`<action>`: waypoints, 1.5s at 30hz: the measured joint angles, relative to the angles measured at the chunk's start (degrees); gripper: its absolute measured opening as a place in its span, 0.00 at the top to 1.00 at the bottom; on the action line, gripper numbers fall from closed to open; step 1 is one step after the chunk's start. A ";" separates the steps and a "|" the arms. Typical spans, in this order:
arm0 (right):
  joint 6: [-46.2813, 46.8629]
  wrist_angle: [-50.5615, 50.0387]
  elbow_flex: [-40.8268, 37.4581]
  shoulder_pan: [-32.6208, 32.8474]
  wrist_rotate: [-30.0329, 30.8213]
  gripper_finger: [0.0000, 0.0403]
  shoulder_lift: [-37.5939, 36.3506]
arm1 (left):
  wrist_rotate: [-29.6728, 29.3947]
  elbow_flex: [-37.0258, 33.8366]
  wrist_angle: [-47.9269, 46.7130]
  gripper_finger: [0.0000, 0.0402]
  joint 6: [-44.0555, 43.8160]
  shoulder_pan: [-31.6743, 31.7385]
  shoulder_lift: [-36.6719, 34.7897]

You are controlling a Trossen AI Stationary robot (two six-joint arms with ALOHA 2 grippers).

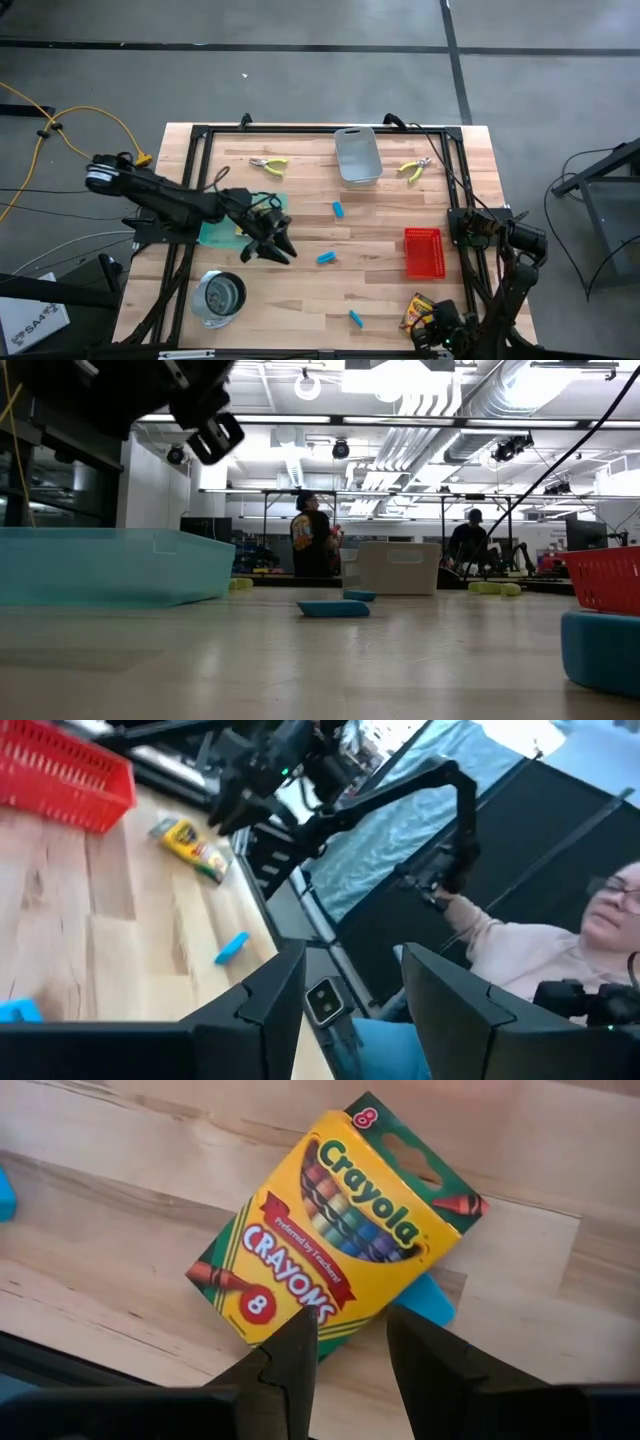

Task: Pick & Place School Supplies
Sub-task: Put the crayon box into the green bin

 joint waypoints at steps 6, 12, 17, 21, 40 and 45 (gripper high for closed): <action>-0.07 0.04 0.00 0.00 0.01 0.72 -0.01 | -0.07 0.02 6.24 0.59 -1.19 0.21 4.90; 0.11 0.19 0.00 -0.05 -1.07 0.72 -0.01 | 0.24 0.04 6.28 0.59 -0.55 0.72 5.00; 0.33 0.25 0.01 -0.11 -3.56 0.72 -0.03 | 0.59 0.07 6.25 0.59 -0.54 2.20 5.00; -0.12 0.12 -0.01 0.08 -2.79 0.72 -0.03 | 0.72 0.07 6.25 0.59 -0.55 3.29 5.00; -1.65 -13.32 0.01 0.65 3.76 0.72 -0.03 | -1.60 0.13 10.96 0.59 -1.91 3.96 4.96; -1.42 -16.49 -0.01 -2.26 -0.30 0.72 -0.53 | -1.57 0.13 11.56 0.59 -2.03 3.89 4.96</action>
